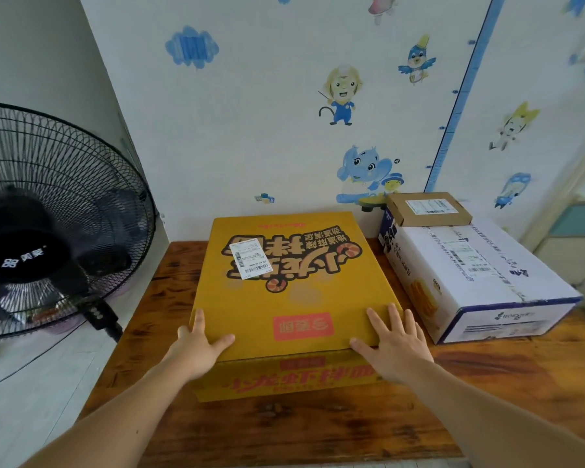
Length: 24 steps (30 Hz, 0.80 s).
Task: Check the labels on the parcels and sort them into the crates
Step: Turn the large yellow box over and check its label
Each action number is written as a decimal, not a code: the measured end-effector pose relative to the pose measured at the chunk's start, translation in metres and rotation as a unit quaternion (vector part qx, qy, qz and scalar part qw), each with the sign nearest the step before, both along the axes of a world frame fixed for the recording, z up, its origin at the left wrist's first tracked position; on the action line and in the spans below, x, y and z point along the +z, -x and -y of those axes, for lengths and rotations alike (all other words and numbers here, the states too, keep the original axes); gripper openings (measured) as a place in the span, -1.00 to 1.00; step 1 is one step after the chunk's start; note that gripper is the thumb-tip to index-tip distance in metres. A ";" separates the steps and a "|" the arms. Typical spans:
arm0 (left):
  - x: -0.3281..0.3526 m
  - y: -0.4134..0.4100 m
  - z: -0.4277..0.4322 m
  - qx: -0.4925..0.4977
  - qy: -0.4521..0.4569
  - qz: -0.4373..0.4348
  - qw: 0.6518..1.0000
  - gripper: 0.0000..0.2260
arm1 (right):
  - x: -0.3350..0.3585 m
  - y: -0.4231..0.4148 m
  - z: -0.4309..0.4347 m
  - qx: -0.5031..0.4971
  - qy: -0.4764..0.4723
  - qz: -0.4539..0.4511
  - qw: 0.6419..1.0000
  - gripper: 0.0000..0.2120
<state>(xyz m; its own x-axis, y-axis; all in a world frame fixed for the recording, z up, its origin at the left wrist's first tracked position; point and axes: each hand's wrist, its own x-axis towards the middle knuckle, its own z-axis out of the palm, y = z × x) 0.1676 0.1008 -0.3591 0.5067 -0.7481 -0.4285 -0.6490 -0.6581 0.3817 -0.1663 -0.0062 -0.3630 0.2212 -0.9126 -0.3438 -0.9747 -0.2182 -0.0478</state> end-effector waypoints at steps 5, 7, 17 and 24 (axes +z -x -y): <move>0.001 0.011 0.015 -0.011 -0.004 0.005 1.000 -0.15 | 0.000 0.011 0.011 0.011 0.013 -0.025 1.000 -0.08; 0.001 0.016 0.022 -0.014 -0.004 0.001 1.000 -0.15 | 0.001 0.016 0.016 0.011 0.017 -0.029 0.999 -0.09; 0.001 0.041 0.048 -0.030 -0.001 -0.002 1.000 -0.15 | -0.001 0.039 0.036 -0.003 0.035 -0.030 0.999 -0.08; 0.000 0.051 0.059 -0.035 0.002 -0.005 0.999 -0.14 | -0.002 0.051 0.046 0.002 0.049 -0.036 0.998 -0.04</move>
